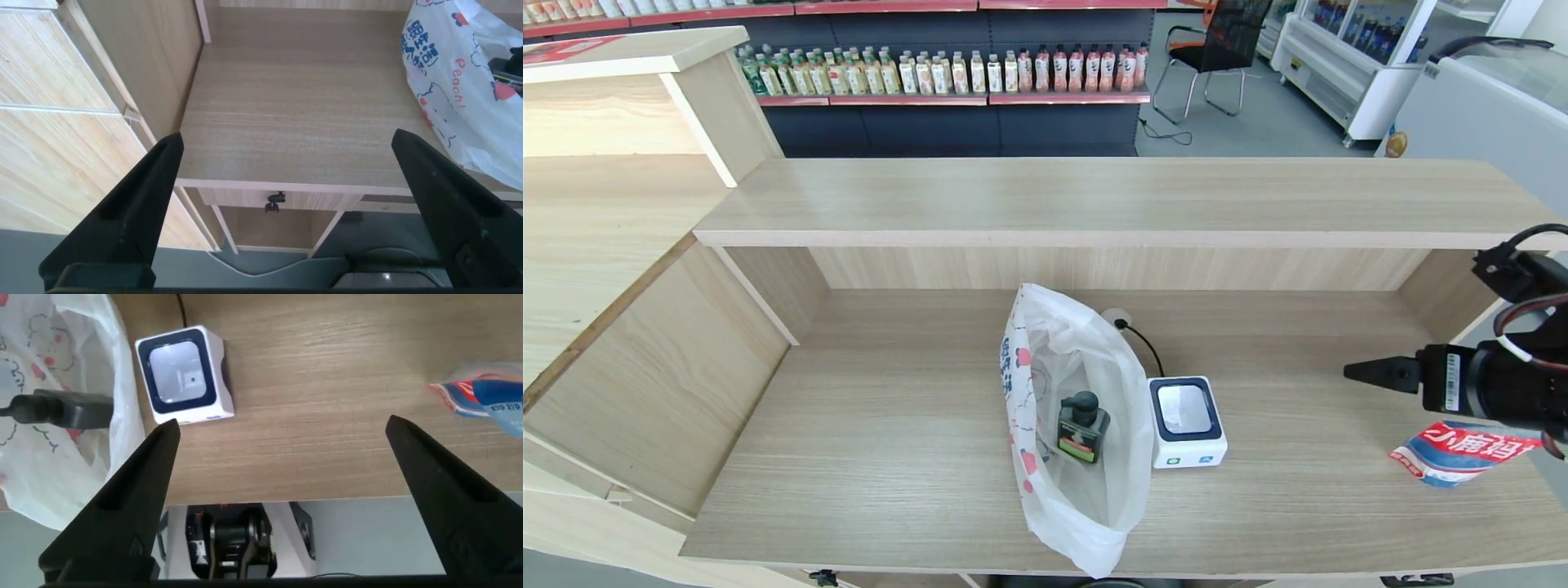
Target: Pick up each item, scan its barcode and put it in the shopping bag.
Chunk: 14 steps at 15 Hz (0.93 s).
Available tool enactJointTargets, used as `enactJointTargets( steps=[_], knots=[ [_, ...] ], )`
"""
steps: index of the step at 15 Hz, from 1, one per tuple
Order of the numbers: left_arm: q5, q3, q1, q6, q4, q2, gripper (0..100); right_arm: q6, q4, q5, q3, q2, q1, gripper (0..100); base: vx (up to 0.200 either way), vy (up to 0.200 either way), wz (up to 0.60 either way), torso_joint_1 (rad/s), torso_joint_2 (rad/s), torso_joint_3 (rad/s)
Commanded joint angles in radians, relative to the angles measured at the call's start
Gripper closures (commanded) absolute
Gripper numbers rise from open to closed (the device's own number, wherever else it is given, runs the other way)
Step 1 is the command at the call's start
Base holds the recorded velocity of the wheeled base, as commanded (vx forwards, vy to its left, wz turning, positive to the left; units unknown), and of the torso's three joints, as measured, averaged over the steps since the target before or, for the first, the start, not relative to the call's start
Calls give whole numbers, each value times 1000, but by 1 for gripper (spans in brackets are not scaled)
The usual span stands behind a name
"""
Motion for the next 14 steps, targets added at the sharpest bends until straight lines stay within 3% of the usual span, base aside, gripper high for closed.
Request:
enactJointTargets(
  steps=[1, 7, 10, 14],
  knots=[
    [0, 2, 0, 0, 0, 0, 0, 1, 28, 1, 30, -81, -38, 0, 0, 0, 0, 0, 0, 0],
    [0, 0, 0, -1, 0, 0, 0, 1, 51, 2, 76, -115, -41, 0, 0, 0, 0, 0, 0, 0],
    [0, 0, 0, 0, 0, 0, 0, 1, 51, 5, 76, -117, -41, 0, -200, 0, 0, 9, 7, 2],
    [0, 0, 0, 0, 0, 0, 0, 2, 51, 5, 81, -117, -41, 0, 0, 0, 0, 0, 0, 0]
  ],
)
